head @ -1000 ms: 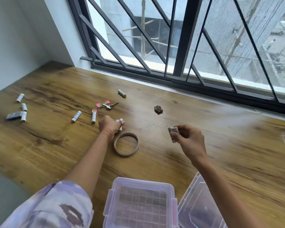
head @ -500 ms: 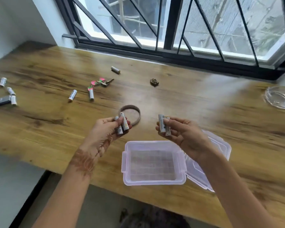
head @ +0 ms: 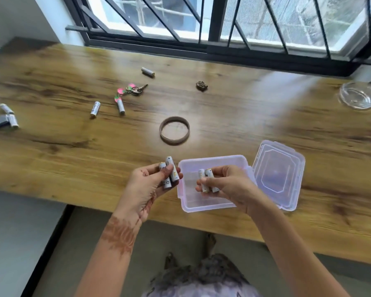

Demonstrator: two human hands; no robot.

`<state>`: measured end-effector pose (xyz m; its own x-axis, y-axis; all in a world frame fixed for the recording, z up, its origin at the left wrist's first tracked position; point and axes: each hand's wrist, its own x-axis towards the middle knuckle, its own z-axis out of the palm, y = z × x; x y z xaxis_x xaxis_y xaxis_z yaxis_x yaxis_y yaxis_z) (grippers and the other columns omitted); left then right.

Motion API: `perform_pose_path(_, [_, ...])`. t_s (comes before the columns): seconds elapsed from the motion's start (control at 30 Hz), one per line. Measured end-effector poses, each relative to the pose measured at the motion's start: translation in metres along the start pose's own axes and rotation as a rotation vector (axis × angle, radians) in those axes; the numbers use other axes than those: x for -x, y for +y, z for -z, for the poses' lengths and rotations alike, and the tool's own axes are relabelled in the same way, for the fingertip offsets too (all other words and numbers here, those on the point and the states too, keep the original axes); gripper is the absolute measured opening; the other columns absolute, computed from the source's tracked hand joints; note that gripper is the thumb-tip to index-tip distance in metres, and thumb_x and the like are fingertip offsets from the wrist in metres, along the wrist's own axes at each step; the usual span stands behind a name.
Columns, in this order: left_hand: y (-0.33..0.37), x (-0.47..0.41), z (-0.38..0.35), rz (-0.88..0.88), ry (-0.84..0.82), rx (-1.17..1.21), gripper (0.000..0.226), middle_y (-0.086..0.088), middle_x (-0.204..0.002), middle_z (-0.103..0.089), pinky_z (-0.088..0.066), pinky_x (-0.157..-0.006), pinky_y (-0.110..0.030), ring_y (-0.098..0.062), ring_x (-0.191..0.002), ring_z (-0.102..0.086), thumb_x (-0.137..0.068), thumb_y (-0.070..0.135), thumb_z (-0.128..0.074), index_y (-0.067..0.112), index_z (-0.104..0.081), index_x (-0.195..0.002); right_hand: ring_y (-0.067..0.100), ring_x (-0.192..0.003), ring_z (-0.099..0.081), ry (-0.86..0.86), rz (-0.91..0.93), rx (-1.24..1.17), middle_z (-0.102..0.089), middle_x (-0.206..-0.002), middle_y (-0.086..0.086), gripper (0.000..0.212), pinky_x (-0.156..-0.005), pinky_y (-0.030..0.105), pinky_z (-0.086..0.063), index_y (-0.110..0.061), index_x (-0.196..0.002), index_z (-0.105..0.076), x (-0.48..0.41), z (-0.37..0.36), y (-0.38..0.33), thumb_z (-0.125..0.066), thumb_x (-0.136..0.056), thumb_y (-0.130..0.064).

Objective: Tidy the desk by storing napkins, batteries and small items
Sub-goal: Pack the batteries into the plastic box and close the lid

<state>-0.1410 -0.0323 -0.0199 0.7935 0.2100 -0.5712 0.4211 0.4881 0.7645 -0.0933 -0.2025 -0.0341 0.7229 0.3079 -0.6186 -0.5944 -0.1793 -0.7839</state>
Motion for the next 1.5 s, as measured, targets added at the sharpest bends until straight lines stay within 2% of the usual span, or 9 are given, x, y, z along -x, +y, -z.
perform_pose_path(0.13, [0.001, 0.002, 0.005, 0.015, -0.022, -0.001, 0.01, -0.013, -0.078, -0.072, -0.058, -0.063, -0.024, -0.017, -0.069, -0.071, -0.083, 0.003, -0.059, -0.005, -0.065, -0.087, 0.019, -0.072, -0.065, 0.048, 0.016, 0.085, -0.065, -0.081, 0.011, 0.009, -0.068, 0.028, -0.059, -0.004, -0.083, -0.063, -0.006, -0.008, 0.002, -0.062, -0.083, 0.004])
perform_pose_path(0.4, [0.0, 0.005, 0.006, 0.033, -0.052, 0.002, 0.014, -0.013, -0.08, -0.072, -0.058, -0.063, -0.023, -0.017, -0.069, -0.071, -0.082, 0.001, -0.06, -0.008, -0.064, -0.093, 0.022, -0.071, -0.066, 0.123, 0.041, 0.114, -0.065, -0.087, 0.019, 0.019, -0.064, 0.025, -0.058, 0.006, -0.105, -0.055, -0.006, -0.011, 0.003, -0.057, -0.087, 0.002])
perform_pose_path(0.53, [-0.003, 0.007, 0.001, 0.043, -0.076, -0.06, 0.019, -0.015, -0.084, -0.072, -0.058, -0.065, -0.022, -0.015, -0.069, -0.07, -0.08, 0.002, -0.062, -0.008, -0.064, -0.096, 0.02, -0.081, -0.066, 0.185, 0.142, 0.136, -0.066, -0.092, 0.014, 0.024, -0.074, 0.026, -0.057, 0.004, -0.113, -0.055, -0.003, -0.013, 0.005, -0.054, -0.09, -0.002])
perform_pose_path(0.63, [-0.004, 0.008, -0.008, 0.051, -0.094, -0.151, 0.016, -0.013, -0.08, -0.072, -0.059, -0.068, -0.025, -0.016, -0.067, -0.068, -0.077, 0.005, -0.067, -0.003, -0.067, -0.09, 0.021, -0.087, -0.067, 0.163, 0.201, 0.015, -0.068, -0.093, 0.013, 0.018, -0.078, 0.024, -0.056, 0.001, -0.105, -0.061, 0.004, -0.014, 0.001, -0.051, -0.093, -0.009])
perform_pose_path(0.8, [-0.008, 0.01, -0.029, 0.038, -0.179, -0.28, 0.007, -0.01, -0.078, -0.073, -0.059, -0.07, -0.027, -0.018, -0.071, -0.069, -0.081, 0.008, -0.066, 0.004, -0.07, -0.084, 0.023, -0.075, -0.067, -0.029, 0.047, -0.279, -0.067, -0.087, 0.015, 0.026, -0.075, 0.034, -0.058, 0.007, -0.103, -0.061, 0.013, -0.009, -0.007, -0.049, -0.095, -0.014])
perform_pose_path(1.0, [-0.01, 0.011, -0.045, 0.059, -0.122, -0.264, 0.011, -0.013, -0.078, -0.07, -0.057, -0.064, -0.021, -0.012, -0.06, -0.068, -0.084, 0.007, -0.062, -0.001, -0.064, -0.093, 0.024, -0.072, -0.065, -0.017, 0.0, -0.329, -0.065, -0.08, 0.016, 0.01, -0.072, 0.038, -0.059, 0.004, -0.088, -0.062, 0.017, 0.003, -0.005, -0.055, -0.089, -0.002])
perform_pose_path(1.23, [-0.01, 0.006, -0.029, -0.296, 0.109, -0.421, 0.023, -0.002, -0.088, -0.072, -0.056, -0.078, -0.022, -0.011, -0.082, -0.07, -0.082, 0.004, -0.067, 0.009, -0.066, -0.104, 0.023, -0.074, -0.064, 0.096, 0.048, -0.123, -0.062, -0.083, 0.013, 0.017, -0.063, 0.031, -0.057, -0.001, -0.093, -0.057, 0.012, 0.008, -0.002, -0.055, -0.083, 0.012])
perform_pose_path(1.33, [-0.009, 0.007, -0.024, -0.391, 0.174, -0.449, 0.024, 0.004, -0.09, -0.071, -0.054, -0.081, -0.022, -0.008, -0.085, -0.069, -0.082, 0.003, -0.067, 0.012, -0.067, -0.104, 0.021, -0.079, -0.061, 0.115, 0.036, -0.046, -0.059, -0.092, 0.012, 0.029, -0.058, 0.026, -0.057, 0.005, -0.112, -0.052, 0.006, 0.005, 0.001, -0.052, -0.085, 0.013])
perform_pose_path(1.5, [-0.012, 0.005, -0.015, -0.391, 0.184, -0.434, 0.024, 0.004, -0.09, -0.071, -0.055, -0.08, -0.019, -0.005, -0.083, -0.068, -0.08, 0.003, -0.068, 0.011, -0.067, -0.104, 0.035, -0.099, -0.061, 0.155, 0.032, 0.033, -0.058, -0.105, 0.02, 0.041, -0.079, 0.034, -0.054, 0.01, -0.122, -0.045, 0.001, 0.005, 0.006, -0.051, -0.082, 0.019])
